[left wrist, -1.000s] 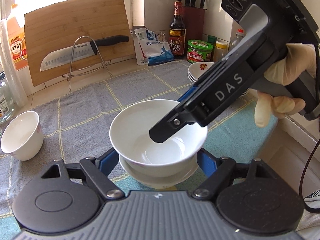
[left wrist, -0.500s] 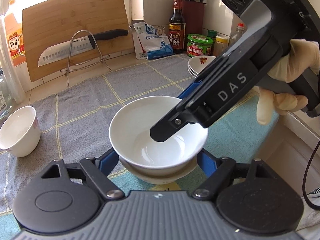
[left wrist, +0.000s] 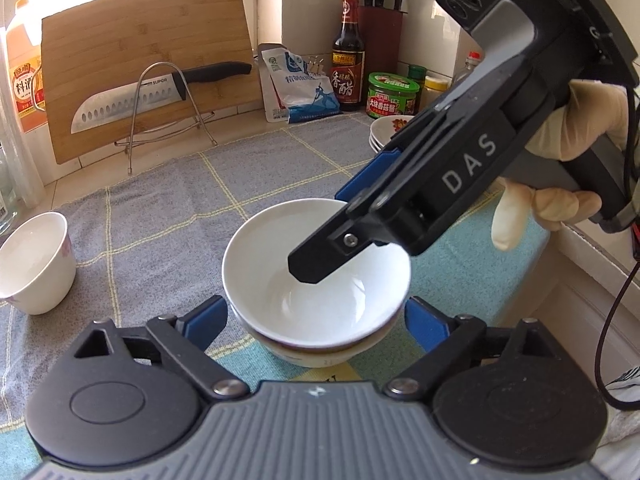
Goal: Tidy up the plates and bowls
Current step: 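Move the right tool to the third white bowl on the towel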
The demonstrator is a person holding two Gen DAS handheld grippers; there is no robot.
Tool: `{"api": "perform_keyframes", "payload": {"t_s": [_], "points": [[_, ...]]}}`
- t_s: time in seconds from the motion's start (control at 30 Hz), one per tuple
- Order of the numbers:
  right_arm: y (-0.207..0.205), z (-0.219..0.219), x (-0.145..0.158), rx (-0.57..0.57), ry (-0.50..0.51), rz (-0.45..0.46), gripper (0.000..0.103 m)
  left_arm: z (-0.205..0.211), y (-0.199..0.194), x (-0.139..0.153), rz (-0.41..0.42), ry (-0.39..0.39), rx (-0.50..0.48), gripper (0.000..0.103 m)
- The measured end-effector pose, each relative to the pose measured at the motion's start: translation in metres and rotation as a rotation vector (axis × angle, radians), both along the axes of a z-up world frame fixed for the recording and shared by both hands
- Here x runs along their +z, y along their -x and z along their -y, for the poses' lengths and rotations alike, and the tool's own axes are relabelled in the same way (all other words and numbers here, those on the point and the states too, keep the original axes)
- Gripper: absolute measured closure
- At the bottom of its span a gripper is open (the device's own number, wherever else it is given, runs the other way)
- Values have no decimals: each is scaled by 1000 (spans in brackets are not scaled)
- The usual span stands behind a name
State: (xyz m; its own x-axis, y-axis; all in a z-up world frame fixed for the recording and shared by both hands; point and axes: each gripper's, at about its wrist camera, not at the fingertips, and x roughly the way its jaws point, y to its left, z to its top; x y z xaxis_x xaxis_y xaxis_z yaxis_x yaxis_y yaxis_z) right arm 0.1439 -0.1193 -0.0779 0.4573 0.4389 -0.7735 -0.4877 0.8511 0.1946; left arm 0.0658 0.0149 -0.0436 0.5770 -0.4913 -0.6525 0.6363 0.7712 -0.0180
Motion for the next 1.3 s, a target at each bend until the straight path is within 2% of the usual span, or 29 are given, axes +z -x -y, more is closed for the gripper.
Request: {"api": "perform_keyframes", "payload": {"t_s": [0.33,0.57,0.8,1.0,1.3], "points": [[1,0,11,-4,11,35,12,-22,11,7,35,2,22,5],[-4,-20,21,42,42,78,5,-51,4,12,74,3,155,3],[-15,-52,29,109,58,106,3,-84,-9,5,75,10,292,3],[-25,-84,34,179,99,140,1,-106,-15,3,65,43,370,3],[-56,-130,34,241,161,186,0,-131,-36,-4,73,15,463,3]]}}
